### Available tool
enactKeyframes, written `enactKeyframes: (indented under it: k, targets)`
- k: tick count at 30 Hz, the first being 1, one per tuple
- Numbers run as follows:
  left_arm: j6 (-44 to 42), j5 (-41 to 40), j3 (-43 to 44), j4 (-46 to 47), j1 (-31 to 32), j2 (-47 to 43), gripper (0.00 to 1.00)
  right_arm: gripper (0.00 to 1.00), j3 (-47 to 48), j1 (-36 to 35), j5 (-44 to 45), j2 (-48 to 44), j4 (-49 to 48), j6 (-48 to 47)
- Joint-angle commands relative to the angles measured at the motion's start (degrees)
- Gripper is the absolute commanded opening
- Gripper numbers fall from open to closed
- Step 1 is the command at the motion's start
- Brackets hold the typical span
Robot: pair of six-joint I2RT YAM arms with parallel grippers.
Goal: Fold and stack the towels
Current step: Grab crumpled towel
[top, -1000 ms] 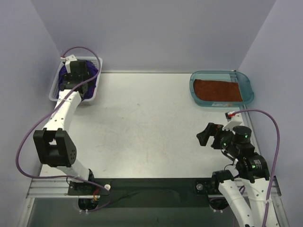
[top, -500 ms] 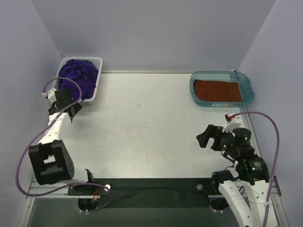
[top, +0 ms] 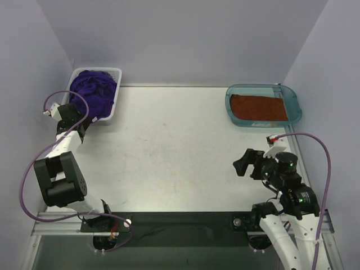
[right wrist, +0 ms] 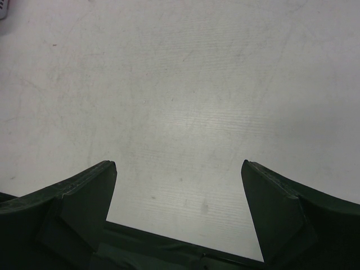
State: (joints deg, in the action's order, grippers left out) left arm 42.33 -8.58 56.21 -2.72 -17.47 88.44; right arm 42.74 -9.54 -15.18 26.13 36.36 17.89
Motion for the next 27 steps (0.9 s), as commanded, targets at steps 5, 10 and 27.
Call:
enactKeyframes:
  k: [5,10,27]
  targets:
    - [1.1,0.8,4.3,0.8,-0.3,0.3,0.24,1.00,-0.4,-0.4,1.0,0.7,-0.1,0.0]
    - [-2.5,-5.5,8.2,-4.8,-0.2,-4.9,0.00,0.99,-0.3,-0.4,0.9,0.9,-0.1,0.0]
    - [1.9,5.9,45.0,0.0,1.0,0.0,0.00,0.99,0.3,-0.4,1.7,2.3,0.6,0.3]
